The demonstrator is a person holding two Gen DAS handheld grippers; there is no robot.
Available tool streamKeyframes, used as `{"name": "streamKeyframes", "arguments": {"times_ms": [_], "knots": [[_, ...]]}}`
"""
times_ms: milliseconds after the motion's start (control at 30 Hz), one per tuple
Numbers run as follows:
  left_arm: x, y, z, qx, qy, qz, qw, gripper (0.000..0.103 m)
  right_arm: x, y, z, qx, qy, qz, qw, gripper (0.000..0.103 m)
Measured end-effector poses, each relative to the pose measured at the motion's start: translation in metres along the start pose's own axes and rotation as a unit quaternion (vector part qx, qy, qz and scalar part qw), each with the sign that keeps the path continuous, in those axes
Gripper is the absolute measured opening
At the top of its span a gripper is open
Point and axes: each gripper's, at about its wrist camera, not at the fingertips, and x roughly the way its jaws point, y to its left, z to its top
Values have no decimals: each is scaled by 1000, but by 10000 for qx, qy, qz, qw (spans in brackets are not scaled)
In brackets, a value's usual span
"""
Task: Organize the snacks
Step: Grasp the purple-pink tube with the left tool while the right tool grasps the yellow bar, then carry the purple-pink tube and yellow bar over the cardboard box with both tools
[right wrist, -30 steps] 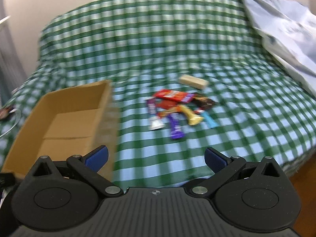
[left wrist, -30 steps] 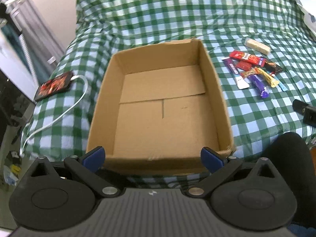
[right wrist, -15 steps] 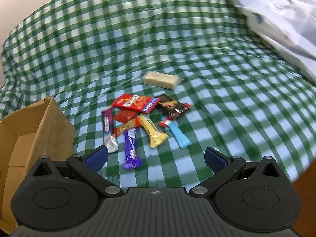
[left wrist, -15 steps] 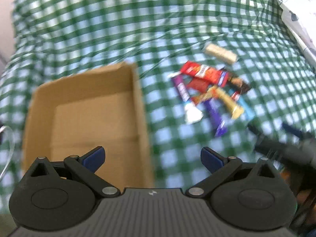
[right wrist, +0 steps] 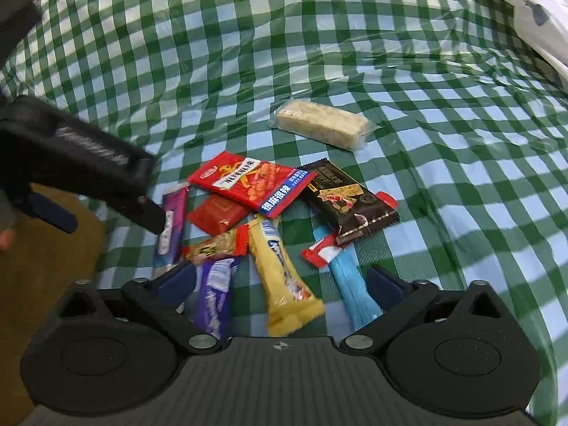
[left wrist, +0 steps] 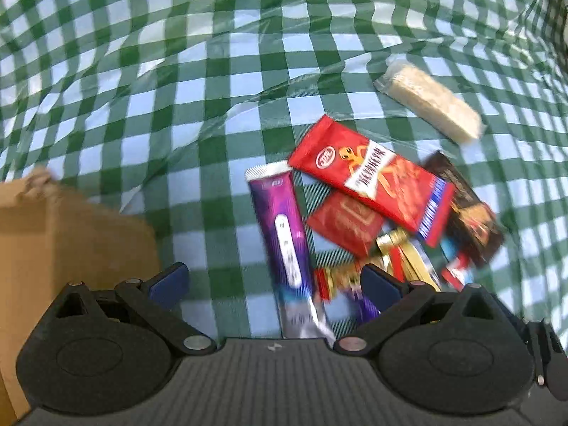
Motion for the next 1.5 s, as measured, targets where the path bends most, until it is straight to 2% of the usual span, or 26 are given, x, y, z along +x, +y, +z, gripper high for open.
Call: {"name": "streamKeyframes", "arguments": {"times_ms": [33,67,133,167,200,233,267,333,367,500,600,667,700,867,1067,1100,1167,1200,1233,1300,1333,1400,1433,1500], "knots": [[8,-1,4,21,36,41,10000,103,7,-1,0,5,89,-30,10000,79],[15,-2,7,5,52,75,10000,103,12,-3,1,40,178,-45,9998,75],[30,0,11,-32,171,129,9998,103,17,-3,-2,-25,135,-103,9999,73],[38,3,12,-99,268,179,9994,97,18,-1,-3,-164,74,-153,9997,70],[45,7,12,-193,333,207,9990,84,18,2,-5,-333,56,-230,9992,53],[49,14,11,-360,392,111,9985,81,19,3,-6,-447,79,-305,9985,29],[48,21,8,-579,357,-35,9977,73,19,1,-7,-425,171,-275,9986,26],[40,27,5,-667,229,-50,9975,30,14,-4,-8,-331,178,-262,9989,21],[37,28,3,-625,226,-13,9978,23,10,-5,-9,-296,155,-265,9991,19],[16,31,-18,-585,171,-130,9981,22,-19,-4,-11,-161,-60,-235,9996,15],[-10,28,-43,-462,34,-423,9980,22,-46,-2,-12,-36,-317,-276,9991,12],[-32,26,-63,-374,-115,-570,9976,22,-65,-2,-13,31,-478,-338,9983,2],[-43,26,-72,-327,-204,-640,9972,22,-72,1,-14,26,-525,-362,9980,0],[-90,35,-117,-221,-571,-791,9950,22,-92,10,-24,-317,-618,-570,9960,0],[-137,55,-148,-214,-941,-814,9920,22,-102,8,-27,-244,-659,-641,9955,1],[-140,58,-151,-204,-970,-776,9920,22,-97,7,-28,-240,-521,-611,9965,4],[-138,59,-153,-207,-977,-715,9924,22,-81,5,-29,-202,-126,-664,9975,42],[-138,61,-154,-220,-959,-708,9926,22,-71,3,-31,-232,51,-731,9970,74],[-138,62,-156,-229,-932,-714,9928,22,-64,2,-34,-297,167,-767,9965,80],[-137,65,-158,-246,-901,-726,9930,22,-45,1,-38,-448,504,-771,9947,72],[-136,66,-158,-245,-900,-731,9930,22,-37,-1,-41,-479,665,-749,9938,56],[-139,67,-158,-248,-931,-743,9926,22,-22,-4,-46,-460,1006,-879,9900,35],[-142,68,-159,-259,-957,-746,9923,22,-25,-3,-46,-454,905,-885,9909,16],[-150,73,-164,-293,-997,-767,9916,22,-33,-2,-44,-373,787,-942,9917,13]]}}
